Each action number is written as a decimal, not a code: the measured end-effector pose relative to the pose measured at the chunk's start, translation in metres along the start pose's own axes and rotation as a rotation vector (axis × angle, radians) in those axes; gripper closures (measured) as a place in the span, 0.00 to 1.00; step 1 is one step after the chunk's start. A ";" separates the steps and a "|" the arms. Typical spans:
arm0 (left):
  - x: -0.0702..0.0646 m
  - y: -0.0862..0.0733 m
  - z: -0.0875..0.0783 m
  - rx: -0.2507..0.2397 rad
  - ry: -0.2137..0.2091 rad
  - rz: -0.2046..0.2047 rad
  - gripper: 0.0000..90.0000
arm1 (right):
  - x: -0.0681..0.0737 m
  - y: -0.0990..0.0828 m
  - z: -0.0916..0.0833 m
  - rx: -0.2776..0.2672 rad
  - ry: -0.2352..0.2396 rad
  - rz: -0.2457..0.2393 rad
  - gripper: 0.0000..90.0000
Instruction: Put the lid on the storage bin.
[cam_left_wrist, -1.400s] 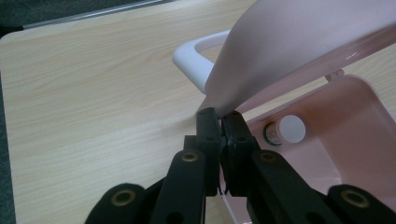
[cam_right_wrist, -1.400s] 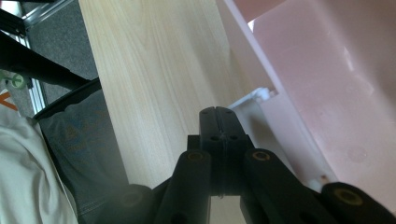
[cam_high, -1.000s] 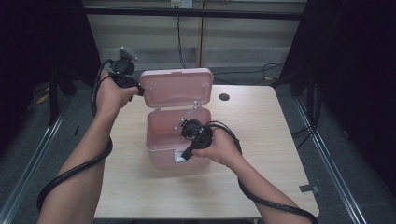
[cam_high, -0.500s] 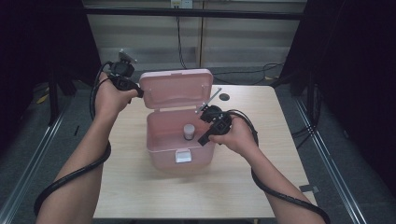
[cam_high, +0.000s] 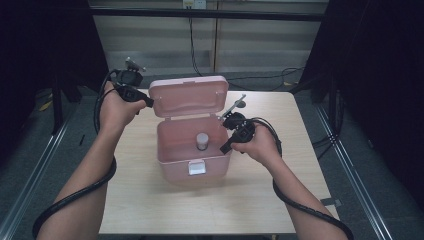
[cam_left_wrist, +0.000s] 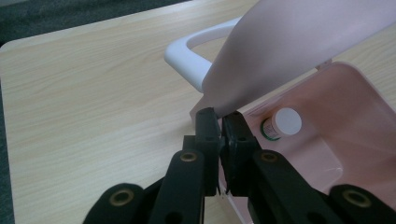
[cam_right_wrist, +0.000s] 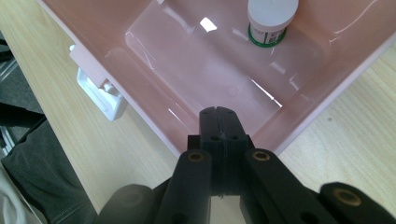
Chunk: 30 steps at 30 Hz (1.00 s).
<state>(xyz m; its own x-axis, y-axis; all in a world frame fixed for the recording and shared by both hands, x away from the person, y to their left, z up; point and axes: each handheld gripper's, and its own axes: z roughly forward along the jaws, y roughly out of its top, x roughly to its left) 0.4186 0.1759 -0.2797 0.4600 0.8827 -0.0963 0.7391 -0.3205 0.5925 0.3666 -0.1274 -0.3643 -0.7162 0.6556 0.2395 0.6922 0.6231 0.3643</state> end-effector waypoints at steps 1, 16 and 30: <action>0.000 -0.001 0.000 -0.003 -0.003 -0.003 0.96 | -0.001 0.000 0.000 -0.002 -0.003 -0.004 1.00; 0.003 -0.013 -0.005 -0.013 -0.049 0.001 1.00 | -0.003 0.003 -0.010 -0.040 0.023 0.004 1.00; 0.015 -0.014 0.000 0.029 -0.068 -0.027 0.95 | -0.008 0.005 -0.016 -0.053 0.026 0.013 1.00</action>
<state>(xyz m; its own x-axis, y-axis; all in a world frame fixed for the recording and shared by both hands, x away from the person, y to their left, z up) 0.4147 0.1938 -0.2893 0.4712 0.8662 -0.1663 0.7650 -0.3074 0.5659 0.3746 -0.1362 -0.3497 -0.7097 0.6518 0.2674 0.6962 0.5906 0.4082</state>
